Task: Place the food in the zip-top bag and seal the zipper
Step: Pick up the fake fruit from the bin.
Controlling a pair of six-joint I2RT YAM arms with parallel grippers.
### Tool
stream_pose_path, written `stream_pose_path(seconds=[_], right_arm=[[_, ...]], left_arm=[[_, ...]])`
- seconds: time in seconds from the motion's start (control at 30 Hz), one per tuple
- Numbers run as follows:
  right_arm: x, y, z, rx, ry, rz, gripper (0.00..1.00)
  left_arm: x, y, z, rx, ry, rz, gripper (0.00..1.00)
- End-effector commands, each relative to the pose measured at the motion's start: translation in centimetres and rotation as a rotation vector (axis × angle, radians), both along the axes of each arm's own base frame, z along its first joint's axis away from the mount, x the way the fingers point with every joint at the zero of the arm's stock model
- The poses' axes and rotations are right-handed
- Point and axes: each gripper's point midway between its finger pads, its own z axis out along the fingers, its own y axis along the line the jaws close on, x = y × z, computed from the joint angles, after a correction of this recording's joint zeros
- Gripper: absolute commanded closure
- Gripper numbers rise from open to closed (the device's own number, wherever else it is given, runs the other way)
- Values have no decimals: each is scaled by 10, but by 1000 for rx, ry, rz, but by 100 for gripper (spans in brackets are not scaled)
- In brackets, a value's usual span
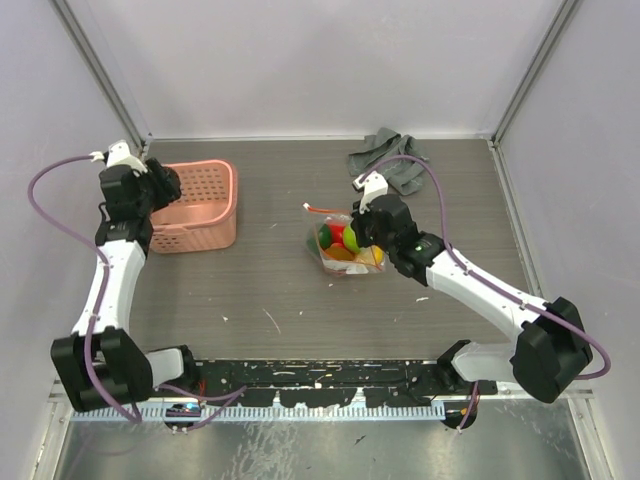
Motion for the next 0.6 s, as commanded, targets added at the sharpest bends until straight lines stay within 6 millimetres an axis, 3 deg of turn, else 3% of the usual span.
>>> stream_pose_path(seconds=[0.0, 0.3, 0.57], right_arm=[[6, 2, 47, 39, -85, -9, 96], [1, -1, 58, 43, -39, -27, 96], [-1, -3, 67, 14, 5, -50, 97]], left_arm=[[-8, -27, 42, -53, -131, -78, 47], [-35, -77, 81, -142, -247, -248, 48], [-69, -150, 95, -185, -291, -490, 48]])
